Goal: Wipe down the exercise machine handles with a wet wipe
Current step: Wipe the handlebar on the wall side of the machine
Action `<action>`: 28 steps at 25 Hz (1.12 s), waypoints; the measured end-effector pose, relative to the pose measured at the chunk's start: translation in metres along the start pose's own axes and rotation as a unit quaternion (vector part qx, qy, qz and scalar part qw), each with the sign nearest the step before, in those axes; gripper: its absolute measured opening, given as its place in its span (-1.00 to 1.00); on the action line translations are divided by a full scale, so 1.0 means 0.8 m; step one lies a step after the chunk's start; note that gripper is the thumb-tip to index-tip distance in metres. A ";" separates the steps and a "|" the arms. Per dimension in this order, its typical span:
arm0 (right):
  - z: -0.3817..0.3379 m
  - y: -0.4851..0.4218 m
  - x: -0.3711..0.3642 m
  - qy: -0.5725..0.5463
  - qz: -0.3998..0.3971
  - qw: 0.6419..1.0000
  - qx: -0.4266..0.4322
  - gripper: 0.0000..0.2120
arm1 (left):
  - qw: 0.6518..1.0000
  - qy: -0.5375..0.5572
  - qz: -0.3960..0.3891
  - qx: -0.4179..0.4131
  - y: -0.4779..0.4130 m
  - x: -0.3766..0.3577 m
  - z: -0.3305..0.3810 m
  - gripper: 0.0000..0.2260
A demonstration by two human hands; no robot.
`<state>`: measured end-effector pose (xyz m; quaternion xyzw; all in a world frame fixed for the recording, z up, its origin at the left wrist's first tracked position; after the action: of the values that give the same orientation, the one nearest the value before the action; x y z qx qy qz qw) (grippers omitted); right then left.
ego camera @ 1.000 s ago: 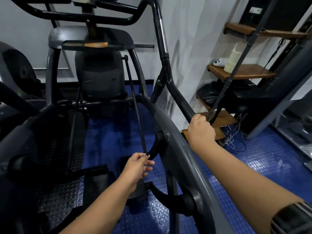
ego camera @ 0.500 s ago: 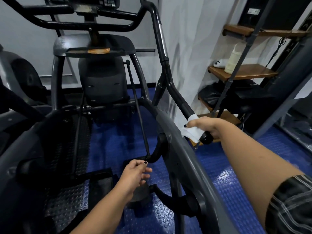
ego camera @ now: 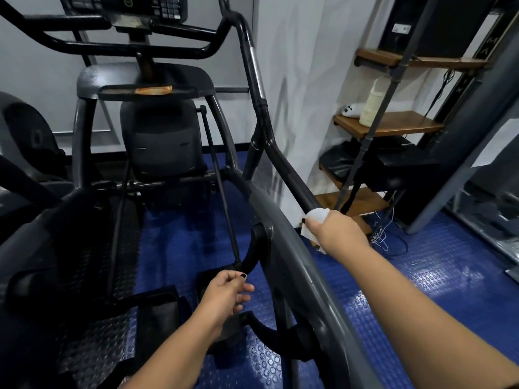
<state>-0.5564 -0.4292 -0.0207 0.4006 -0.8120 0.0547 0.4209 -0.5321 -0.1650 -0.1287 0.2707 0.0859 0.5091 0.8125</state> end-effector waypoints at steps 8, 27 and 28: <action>-0.043 0.011 -0.037 0.358 0.195 0.901 0.152 -0.63 | 0.999 0.019 -0.040 0.013 -0.024 -0.006 0.007 -0.92; -0.165 -0.160 -0.043 0.131 0.015 0.990 0.041 -0.80 | 0.998 0.017 -0.063 -0.003 -0.152 0.075 0.087 -0.89; -0.159 -0.166 -0.043 0.072 -0.019 0.997 0.020 -0.71 | 0.998 0.014 -0.067 -0.004 -0.150 0.074 0.088 -0.88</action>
<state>-0.3711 -0.4434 0.0025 0.4195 -0.7704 0.0913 0.4713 -0.3813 -0.1782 -0.1251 0.2536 0.1137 0.4575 0.8447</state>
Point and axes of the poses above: each hand's wrist, its own y-axis away from the middle knuckle, its own x-axis out of the back of the hand, z = x × y, the point moved 8 cm from there along -y, towards the middle knuckle, and after that the axes turned 12 degrees about -y, right-handed, at the moved point
